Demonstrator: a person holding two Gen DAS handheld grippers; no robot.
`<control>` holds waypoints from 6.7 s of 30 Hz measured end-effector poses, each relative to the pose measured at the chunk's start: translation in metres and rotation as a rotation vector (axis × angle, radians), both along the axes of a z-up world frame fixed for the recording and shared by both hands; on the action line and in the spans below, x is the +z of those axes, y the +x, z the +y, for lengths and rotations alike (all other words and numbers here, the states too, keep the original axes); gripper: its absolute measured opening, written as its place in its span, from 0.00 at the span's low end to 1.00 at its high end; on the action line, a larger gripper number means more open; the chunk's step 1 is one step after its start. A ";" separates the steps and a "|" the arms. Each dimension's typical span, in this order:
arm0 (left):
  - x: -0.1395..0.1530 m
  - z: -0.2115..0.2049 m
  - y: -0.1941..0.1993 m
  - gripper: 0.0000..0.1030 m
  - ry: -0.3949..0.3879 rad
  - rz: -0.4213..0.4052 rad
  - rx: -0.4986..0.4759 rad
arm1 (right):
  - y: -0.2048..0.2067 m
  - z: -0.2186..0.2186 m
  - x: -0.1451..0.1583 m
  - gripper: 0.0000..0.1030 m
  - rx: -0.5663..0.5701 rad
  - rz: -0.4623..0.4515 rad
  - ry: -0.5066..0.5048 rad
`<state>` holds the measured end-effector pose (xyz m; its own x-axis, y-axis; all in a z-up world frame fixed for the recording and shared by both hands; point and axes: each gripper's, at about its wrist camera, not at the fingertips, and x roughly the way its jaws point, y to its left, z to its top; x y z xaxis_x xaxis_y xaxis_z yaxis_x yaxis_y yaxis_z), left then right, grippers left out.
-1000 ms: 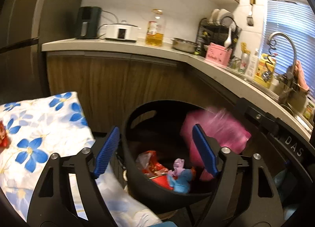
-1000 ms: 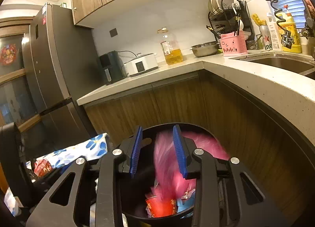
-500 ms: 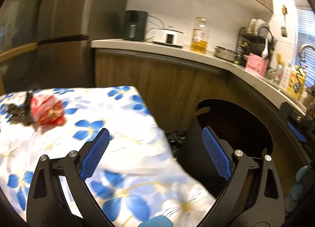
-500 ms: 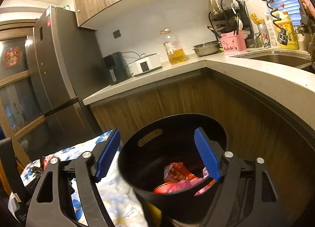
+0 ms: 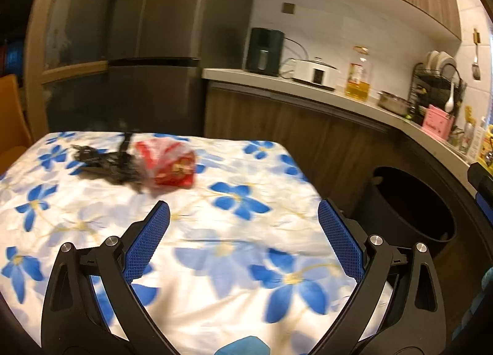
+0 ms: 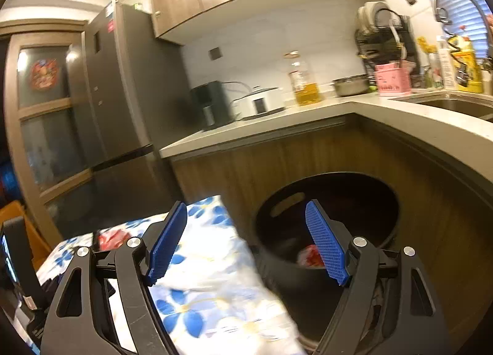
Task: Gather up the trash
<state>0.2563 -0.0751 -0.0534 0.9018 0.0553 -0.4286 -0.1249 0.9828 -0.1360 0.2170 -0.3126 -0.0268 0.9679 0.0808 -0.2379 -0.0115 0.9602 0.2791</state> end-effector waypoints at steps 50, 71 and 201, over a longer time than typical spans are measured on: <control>-0.023 0.218 0.070 0.92 0.005 -0.005 0.289 | 0.161 0.272 -0.073 0.02 0.363 0.220 -0.078; -0.057 0.207 0.131 0.36 0.005 0.202 0.168 | 0.123 0.214 -0.049 0.02 0.275 0.126 0.004; 0.052 0.038 -0.191 0.94 0.091 -0.062 -0.137 | -0.189 0.093 0.022 0.94 -0.168 0.137 -0.225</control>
<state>0.0648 -0.0368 -0.0011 0.9283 -0.0335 -0.3703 0.0166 0.9987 -0.0488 0.0279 -0.2198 -0.0045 0.9208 -0.1477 -0.3609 0.1760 0.9833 0.0469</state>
